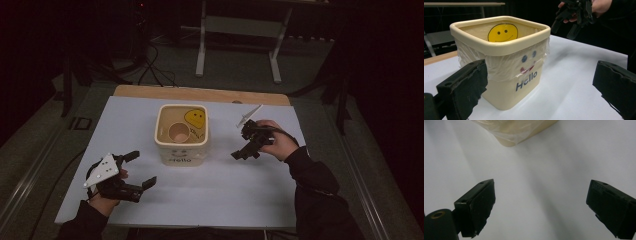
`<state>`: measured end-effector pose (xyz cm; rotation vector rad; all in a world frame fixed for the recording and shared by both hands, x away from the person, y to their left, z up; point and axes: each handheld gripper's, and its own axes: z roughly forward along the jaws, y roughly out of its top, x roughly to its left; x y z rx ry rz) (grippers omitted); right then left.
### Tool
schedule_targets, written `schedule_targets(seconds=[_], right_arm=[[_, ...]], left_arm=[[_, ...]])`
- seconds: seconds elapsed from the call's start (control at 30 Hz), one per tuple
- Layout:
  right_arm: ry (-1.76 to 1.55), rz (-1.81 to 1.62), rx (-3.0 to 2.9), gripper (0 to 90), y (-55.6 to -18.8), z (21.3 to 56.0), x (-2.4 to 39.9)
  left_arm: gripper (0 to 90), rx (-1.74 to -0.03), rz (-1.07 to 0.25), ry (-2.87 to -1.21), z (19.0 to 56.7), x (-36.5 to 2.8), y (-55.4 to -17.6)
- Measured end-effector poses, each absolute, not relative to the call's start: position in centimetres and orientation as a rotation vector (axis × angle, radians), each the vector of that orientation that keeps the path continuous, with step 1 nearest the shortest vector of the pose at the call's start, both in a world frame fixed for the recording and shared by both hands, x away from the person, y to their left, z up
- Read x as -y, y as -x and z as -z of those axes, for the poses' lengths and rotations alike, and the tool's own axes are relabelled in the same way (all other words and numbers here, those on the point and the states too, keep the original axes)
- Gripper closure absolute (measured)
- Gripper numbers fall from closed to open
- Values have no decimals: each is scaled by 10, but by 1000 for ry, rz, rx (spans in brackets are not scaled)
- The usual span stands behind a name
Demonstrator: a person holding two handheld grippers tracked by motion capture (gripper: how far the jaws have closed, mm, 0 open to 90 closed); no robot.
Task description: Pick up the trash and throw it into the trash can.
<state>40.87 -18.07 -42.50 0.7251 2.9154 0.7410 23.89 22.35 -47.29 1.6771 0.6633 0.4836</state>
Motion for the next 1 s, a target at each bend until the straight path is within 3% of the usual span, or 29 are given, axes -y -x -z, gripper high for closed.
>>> schedule_targets(seconds=[0.57,1.0], right_arm=[[-892,-919,-2859,90,-393,461,214],[-920,-882,-2872,90,-394,476,218]], left_arm=[[7,-663,-481,-1680,473,-223,-239],[8,-656,-485,-1687,473,-223,-238]])
